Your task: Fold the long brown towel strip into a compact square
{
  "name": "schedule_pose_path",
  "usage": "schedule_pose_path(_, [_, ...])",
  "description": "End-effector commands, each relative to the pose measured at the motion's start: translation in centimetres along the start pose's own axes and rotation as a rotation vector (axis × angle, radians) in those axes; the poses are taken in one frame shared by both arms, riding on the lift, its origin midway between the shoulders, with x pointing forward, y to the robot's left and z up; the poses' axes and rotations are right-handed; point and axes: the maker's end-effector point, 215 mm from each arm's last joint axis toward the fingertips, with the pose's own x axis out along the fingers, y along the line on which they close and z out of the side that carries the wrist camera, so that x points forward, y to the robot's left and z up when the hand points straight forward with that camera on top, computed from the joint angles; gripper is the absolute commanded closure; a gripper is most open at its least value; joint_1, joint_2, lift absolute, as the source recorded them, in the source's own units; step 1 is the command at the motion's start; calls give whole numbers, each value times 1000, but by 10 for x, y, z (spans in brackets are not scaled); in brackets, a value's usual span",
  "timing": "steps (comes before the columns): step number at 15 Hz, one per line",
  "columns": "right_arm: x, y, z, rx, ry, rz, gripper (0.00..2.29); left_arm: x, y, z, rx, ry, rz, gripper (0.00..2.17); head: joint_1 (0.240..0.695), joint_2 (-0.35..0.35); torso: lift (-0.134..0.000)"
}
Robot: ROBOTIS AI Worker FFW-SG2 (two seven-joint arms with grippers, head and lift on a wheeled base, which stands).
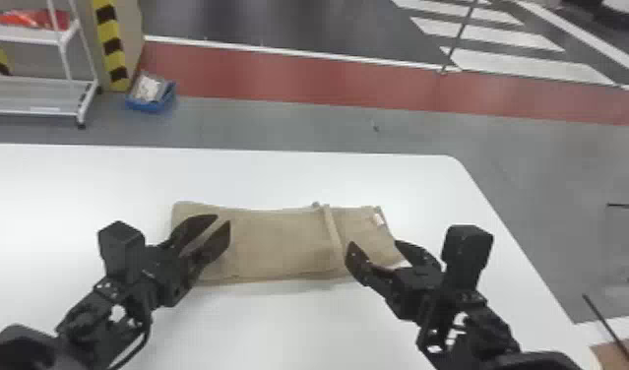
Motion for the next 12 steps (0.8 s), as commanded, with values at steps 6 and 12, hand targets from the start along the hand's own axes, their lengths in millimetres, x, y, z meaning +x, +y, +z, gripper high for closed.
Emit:
schedule_pose_path(6, [15, 25, -25, -26, 136, -14, 147, -19, 12, -42, -3, 133, 20, 1835, 695, -168, -124])
schedule_pose_path(12, [35, 20, -8, 21, 133, -44, 147, -30, 10, -44, -2, 134, 19, 1835, 695, -156, -124])
